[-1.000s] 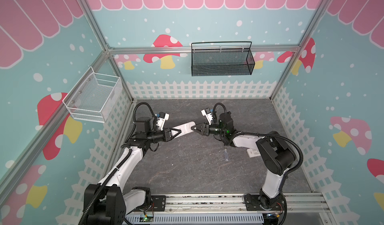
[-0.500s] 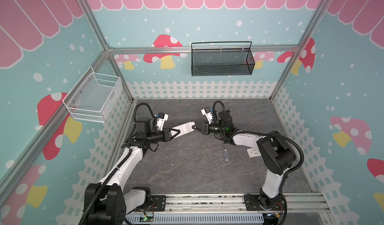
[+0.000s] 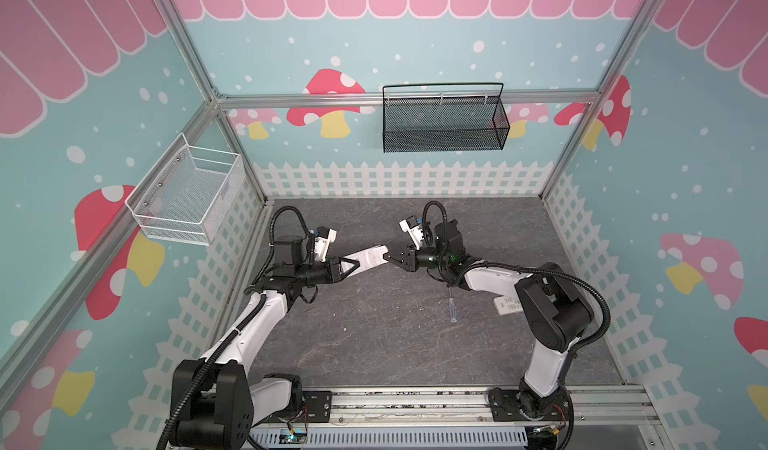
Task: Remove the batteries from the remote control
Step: 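Pinch the battery cover with the right gripper and slide it off the remote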
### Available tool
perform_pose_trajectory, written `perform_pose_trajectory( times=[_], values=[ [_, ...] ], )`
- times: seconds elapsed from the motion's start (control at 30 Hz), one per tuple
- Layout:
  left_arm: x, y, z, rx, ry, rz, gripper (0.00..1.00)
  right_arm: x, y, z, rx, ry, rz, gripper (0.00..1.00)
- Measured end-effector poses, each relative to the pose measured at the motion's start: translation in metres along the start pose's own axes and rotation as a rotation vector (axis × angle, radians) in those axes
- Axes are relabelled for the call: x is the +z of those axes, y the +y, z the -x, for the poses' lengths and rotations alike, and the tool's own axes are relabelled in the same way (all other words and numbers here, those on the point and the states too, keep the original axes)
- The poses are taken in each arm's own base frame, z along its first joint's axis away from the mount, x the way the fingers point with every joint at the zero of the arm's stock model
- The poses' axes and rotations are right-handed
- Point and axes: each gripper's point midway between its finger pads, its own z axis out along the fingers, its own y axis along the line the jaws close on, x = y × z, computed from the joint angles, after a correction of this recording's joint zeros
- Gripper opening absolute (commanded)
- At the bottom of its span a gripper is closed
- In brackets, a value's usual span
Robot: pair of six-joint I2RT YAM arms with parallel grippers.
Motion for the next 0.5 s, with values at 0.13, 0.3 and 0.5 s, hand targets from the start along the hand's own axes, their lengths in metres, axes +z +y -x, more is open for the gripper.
perform_pose_trajectory(
  times=[0.13, 0.3, 0.5],
  values=[
    [0.000, 0.001, 0.000, -0.001, 0.000, 0.004, 0.00, 0.000, 0.002, 0.000, 0.000, 0.000, 0.007, 0.06],
    [0.000, 0.001, 0.000, -0.002, 0.000, 0.004, 0.00, -0.001, 0.005, 0.001, -0.004, -0.001, 0.016, 0.04],
    [0.001, 0.001, 0.000, -0.007, 0.000, -0.001, 0.00, -0.004, 0.013, 0.003, -0.014, -0.009, 0.029, 0.03]
  ],
)
